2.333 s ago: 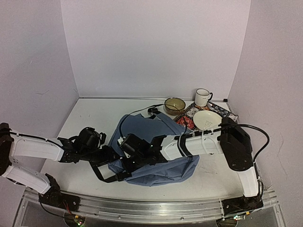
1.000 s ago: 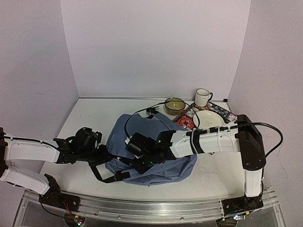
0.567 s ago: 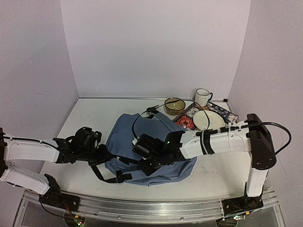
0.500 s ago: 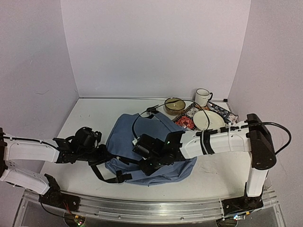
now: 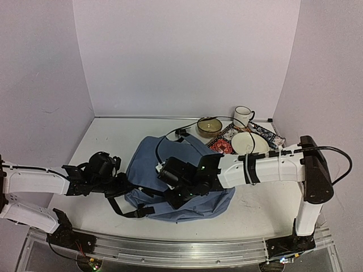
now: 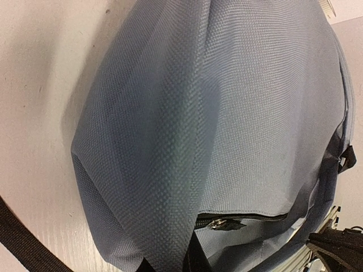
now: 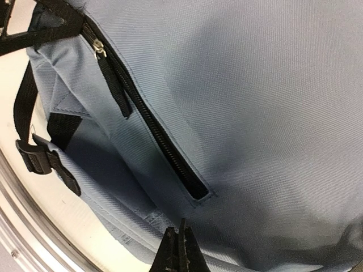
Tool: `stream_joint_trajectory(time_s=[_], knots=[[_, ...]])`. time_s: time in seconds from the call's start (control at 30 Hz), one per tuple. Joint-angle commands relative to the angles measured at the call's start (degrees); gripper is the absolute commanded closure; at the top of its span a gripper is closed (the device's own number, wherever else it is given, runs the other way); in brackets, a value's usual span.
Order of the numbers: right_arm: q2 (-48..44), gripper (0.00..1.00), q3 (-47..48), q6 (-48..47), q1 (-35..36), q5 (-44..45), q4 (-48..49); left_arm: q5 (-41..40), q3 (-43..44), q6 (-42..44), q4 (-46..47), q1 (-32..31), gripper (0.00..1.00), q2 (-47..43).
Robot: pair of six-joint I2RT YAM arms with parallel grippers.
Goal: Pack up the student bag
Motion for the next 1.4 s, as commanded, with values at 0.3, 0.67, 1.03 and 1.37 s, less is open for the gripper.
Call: stream_joint_trajectory(time_s=[0.3,0.67,1.03,1.37], knots=[[5.29,0.81,10.29,-4.17,1.09,-2.39,2.62,-2.11,3.46,1.64,1.27,0.83,1.0,-3.27],[17.71,0.72,23.23,-9.31,0.96,-0.16,2.94,3.4,1.66,-0.87,4.67,0.83,1.0,-4.95],[21.3,0.68,23.24,-10.79,0.1,2.92,3.3,5.84,1.46,-1.25,6.0,0.81,1.0,-5.27],[24.41,0.72,24.13,-11.49,-1.59,4.3,4.34,6.86,0.76,-1.37,6.04,0.74,1.0,-6.75]])
